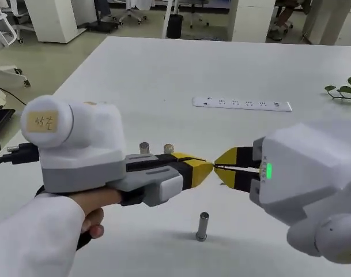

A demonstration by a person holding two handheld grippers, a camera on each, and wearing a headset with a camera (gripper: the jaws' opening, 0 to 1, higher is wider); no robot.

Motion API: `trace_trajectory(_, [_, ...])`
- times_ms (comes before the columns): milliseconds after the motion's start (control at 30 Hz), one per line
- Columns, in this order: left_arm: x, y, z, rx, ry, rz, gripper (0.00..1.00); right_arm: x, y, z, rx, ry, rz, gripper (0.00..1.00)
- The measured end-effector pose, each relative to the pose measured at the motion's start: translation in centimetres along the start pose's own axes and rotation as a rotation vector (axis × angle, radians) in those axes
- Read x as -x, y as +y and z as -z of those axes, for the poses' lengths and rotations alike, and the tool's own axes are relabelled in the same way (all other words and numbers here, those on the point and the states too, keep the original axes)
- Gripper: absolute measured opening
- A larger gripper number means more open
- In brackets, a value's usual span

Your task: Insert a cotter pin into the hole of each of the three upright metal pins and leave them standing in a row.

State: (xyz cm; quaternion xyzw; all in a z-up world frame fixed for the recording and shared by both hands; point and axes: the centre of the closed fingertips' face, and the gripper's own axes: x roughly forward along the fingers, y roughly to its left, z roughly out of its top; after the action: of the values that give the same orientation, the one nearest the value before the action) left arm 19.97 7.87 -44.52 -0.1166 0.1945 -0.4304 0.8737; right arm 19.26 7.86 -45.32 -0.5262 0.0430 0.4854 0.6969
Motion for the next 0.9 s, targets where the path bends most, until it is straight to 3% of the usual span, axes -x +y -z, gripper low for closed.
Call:
trace_trajectory(500, [-0.1,-0.2,0.8,0.019,0.029,0.008,0.0,0.1,0.7,-0.3,-0.018,-0.019,-0.006,0.0])
trace_trajectory(667, [0.0,-0.3,1.0,-0.036,0.037,0.017,0.0,0.0,0.9,-0.4,-0.016,-0.017,-0.011,0.0])
trace_trajectory(900, [0.2,-0.2,1.1,-0.037,0.045,0.024,0.0,0.0,1.1,-0.6,-0.006,-0.03,-0.016,0.0])
